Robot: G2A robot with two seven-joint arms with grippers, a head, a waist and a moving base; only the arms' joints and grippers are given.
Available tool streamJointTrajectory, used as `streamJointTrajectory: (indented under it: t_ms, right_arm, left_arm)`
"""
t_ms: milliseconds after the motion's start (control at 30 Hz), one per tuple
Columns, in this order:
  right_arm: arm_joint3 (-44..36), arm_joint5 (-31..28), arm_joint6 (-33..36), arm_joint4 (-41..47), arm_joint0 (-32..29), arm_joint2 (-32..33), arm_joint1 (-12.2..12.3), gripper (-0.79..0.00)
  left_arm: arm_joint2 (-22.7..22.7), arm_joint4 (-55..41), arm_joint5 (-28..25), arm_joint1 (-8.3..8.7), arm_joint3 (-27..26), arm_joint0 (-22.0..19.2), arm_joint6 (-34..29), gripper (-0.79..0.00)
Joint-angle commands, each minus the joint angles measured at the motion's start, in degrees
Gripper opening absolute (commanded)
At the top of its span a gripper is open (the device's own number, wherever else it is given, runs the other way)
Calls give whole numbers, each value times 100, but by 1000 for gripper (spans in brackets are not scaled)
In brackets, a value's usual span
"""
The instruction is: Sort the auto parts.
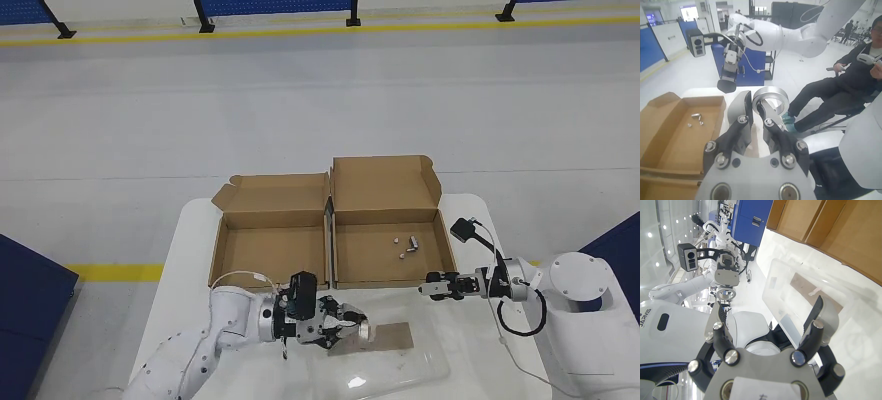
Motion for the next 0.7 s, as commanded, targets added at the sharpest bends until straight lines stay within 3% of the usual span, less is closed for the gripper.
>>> streamJointTrajectory:
  t_ms: [0, 33, 400, 667]
  right_arm:
    - [0, 0, 0, 2, -1, 0, 0, 0]
    - [0, 0, 0, 2, -1, 0, 0, 0]
    - [0, 0, 0, 2, -1, 0, 0, 0]
    - [0, 0, 0, 2, -1, 0, 0, 0]
  left_arm:
    - [193, 723, 0, 54, 258, -129, 1644, -785]
    - [246, 944, 0, 66, 341, -177, 1997, -785]
    - [254, 736, 33, 49, 269, -110, 2150, -785]
    - [418, 941, 834, -12, -8, -67, 3180, -785]
